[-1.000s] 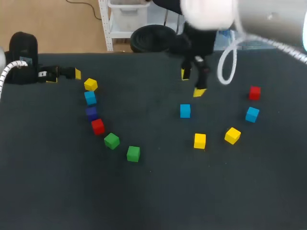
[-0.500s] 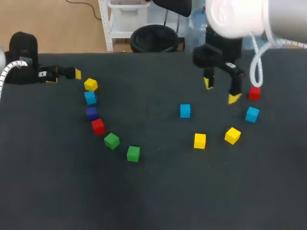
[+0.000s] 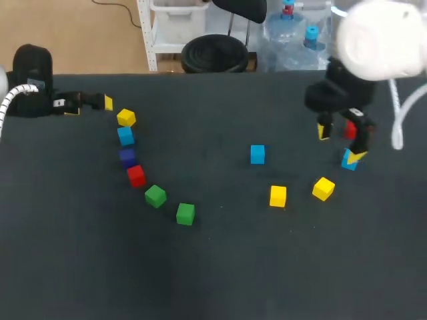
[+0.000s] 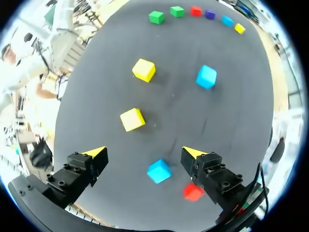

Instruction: Place the blue cubes, place green cubes on the blue cubes, place the yellow cubes on the green cubes, then place the red cubes on the yellow cubes, and place purple cube on the red cubes.

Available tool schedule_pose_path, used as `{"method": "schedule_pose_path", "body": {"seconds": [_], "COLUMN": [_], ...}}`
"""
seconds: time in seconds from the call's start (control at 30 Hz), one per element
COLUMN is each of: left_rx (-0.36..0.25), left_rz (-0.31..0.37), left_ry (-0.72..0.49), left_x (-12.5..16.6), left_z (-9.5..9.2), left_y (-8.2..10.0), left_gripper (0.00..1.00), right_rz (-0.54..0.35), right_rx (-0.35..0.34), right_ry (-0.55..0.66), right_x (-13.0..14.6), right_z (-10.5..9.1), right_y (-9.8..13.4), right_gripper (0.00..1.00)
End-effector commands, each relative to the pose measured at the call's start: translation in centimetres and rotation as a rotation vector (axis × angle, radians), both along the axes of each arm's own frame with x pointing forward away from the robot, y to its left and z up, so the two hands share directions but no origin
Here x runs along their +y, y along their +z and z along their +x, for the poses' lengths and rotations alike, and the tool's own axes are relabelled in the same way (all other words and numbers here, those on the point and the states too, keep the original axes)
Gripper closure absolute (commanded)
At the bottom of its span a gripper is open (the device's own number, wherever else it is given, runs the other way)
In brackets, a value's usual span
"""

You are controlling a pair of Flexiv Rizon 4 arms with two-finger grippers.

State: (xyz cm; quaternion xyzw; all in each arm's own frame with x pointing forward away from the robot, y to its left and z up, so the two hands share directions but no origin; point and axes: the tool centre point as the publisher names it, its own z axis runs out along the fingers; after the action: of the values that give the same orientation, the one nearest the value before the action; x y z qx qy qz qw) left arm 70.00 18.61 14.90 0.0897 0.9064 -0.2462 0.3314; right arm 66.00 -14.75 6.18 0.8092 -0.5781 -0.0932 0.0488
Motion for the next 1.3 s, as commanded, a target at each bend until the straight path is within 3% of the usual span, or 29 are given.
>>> {"method": "schedule_pose_path", "body": {"seconds": [0.03,0.3,0.53,0.7,0.9,1.1,1.3], "left_rx": [0.002,0.002,0.002,0.002,0.002,0.002,0.002], "left_rz": [0.003,0.003,0.003,0.003,0.003,0.003,0.003], "left_ry": [0.002,0.002,0.002,0.002,0.002,0.002,0.002], "left_x": [0.0,0.0,0.0,0.0,0.0,0.0,0.0], "left_z": [0.0,0.0,0.0,0.0,0.0,0.0,0.0], "left_y": [0.1,0.1,0.1,0.1,0.1,0.1,0.1], "left_gripper": [0.00,0.00,0.00,0.00,0.00,0.00,0.00], "right_rz": [0.085,0.020,-0.094,-0.187,-0.152,-0.120,-0.098], "right_rx": [-0.092,-0.033,0.009,-0.009,0.018,0.004,-0.039], "right_ry": [-0.063,-0.316,-0.513,-0.632,-0.757,-0.807,-0.779], "right_x": [-1.8,-2.4,0.4,0.2,-4.5,-5.9,-4.8], "right_z": [-0.9,-2.4,-4.2,-4.1,-3.0,-2.9,-1.8], "right_y": [-0.4,-0.8,-0.5,-0.9,-2.0,-2.1,-2.7], "right_gripper": [0.00,0.00,0.00,0.00,0.00,0.00,0.00]}}
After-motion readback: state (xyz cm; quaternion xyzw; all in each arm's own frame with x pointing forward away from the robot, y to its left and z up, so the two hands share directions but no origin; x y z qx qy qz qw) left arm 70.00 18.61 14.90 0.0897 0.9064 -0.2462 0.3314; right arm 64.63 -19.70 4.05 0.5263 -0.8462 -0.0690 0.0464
